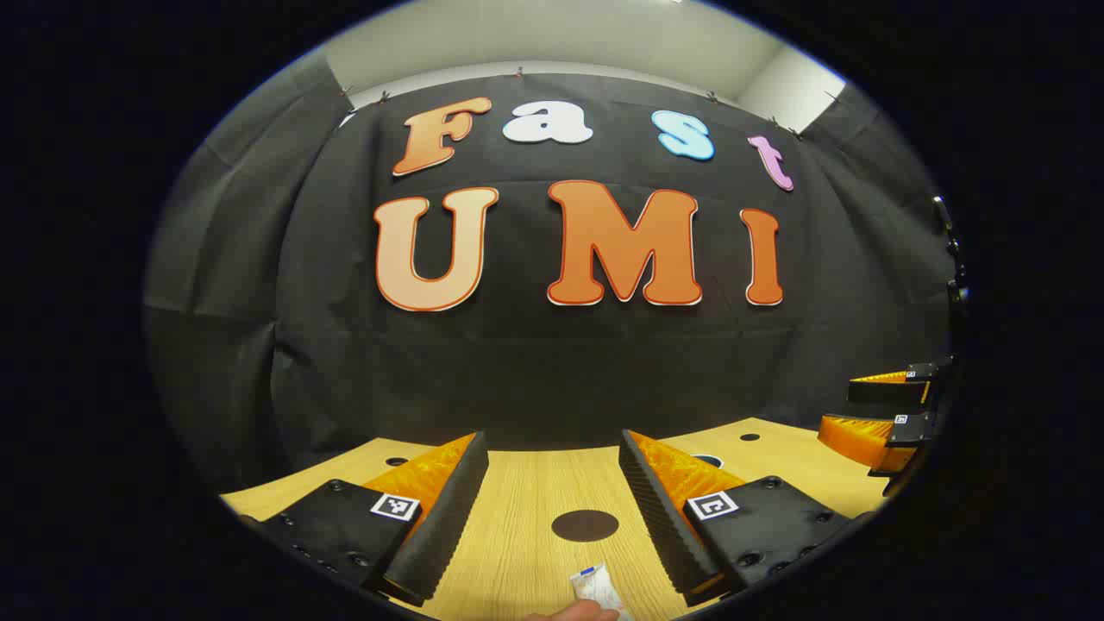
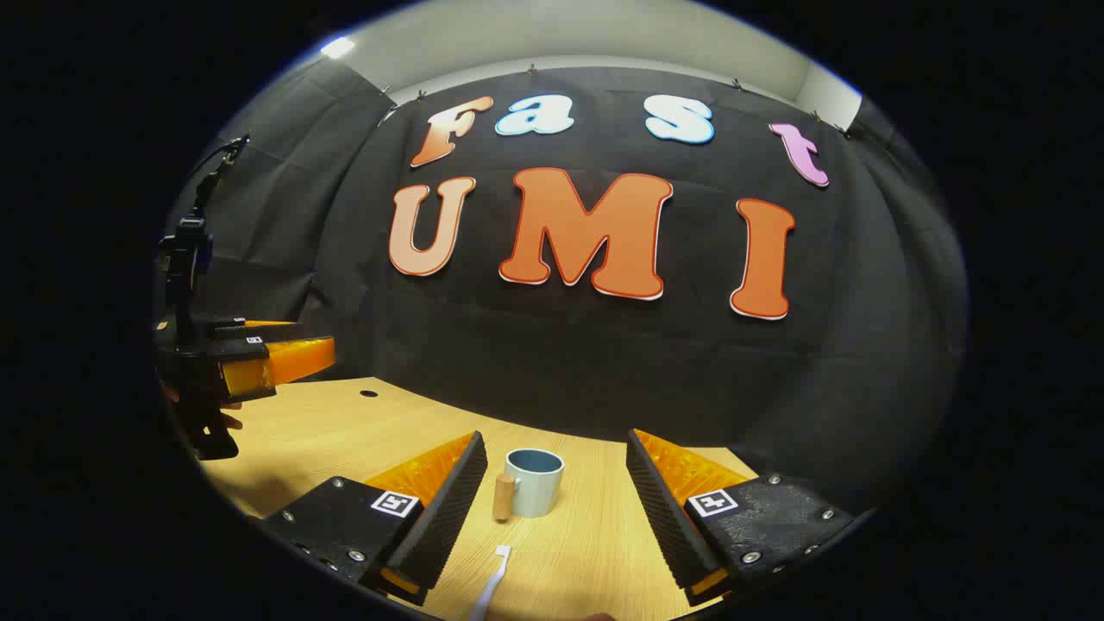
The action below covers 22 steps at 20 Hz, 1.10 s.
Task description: Put the toothbrush and toothpaste on the desktop into the cup, then pick up the cup and place it on the coaster on the desktop.
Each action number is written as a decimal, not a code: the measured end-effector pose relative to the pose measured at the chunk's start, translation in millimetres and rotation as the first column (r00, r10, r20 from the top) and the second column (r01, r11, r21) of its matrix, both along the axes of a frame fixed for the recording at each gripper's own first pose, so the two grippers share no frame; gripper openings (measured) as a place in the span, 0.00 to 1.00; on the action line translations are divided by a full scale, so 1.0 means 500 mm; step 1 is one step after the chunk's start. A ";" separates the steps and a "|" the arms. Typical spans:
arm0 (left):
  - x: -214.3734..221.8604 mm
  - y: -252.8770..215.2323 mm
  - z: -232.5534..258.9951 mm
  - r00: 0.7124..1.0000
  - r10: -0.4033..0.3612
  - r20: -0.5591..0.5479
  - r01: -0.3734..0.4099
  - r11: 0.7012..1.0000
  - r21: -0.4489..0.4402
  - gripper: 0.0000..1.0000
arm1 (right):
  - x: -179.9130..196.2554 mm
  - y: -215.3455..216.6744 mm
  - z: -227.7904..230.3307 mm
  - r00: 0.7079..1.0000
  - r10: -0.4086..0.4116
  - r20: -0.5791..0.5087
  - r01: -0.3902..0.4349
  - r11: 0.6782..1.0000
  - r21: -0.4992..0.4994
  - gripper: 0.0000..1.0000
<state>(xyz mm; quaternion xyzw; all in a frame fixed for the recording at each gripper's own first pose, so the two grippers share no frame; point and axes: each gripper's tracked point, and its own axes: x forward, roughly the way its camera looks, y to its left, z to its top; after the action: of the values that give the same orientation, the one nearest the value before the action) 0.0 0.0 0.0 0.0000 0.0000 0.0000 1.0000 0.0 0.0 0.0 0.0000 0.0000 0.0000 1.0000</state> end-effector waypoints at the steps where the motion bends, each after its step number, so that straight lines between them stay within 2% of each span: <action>1: -0.011 0.014 -0.001 1.000 0.012 0.001 -0.012 1.000 -0.006 0.97 | -0.001 -0.006 0.000 1.000 -0.006 0.003 0.006 1.000 0.002 0.98; 7: -0.037 0.061 0.001 0.997 0.075 0.009 -0.075 0.997 0.022 0.97 | -0.012 -0.024 -0.023 0.999 -0.003 -0.052 0.009 0.994 0.109 0.97; 9: -0.040 0.063 0.000 0.997 0.082 0.006 -0.082 0.996 0.037 0.97 | -0.015 -0.033 -0.027 0.998 -0.014 -0.065 0.021 0.993 0.114 0.98; 16: -0.044 0.048 -0.034 0.994 0.085 -0.075 -0.081 0.995 0.055 0.97 | -0.032 -0.058 -0.029 0.995 -0.039 -0.097 0.049 0.994 0.097 0.98; 22: -0.041 0.000 -0.086 0.978 0.036 -0.205 -0.026 0.998 0.053 0.97 | -0.042 -0.018 -0.059 0.980 0.014 -0.197 0.013 0.991 0.132 0.98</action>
<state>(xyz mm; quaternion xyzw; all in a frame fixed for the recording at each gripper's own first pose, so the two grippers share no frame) -20.6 0.0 -43.0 0.0250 0.1035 0.0156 0.9942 -21.0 -9.1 -29.6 0.0667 0.0993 0.0002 0.9928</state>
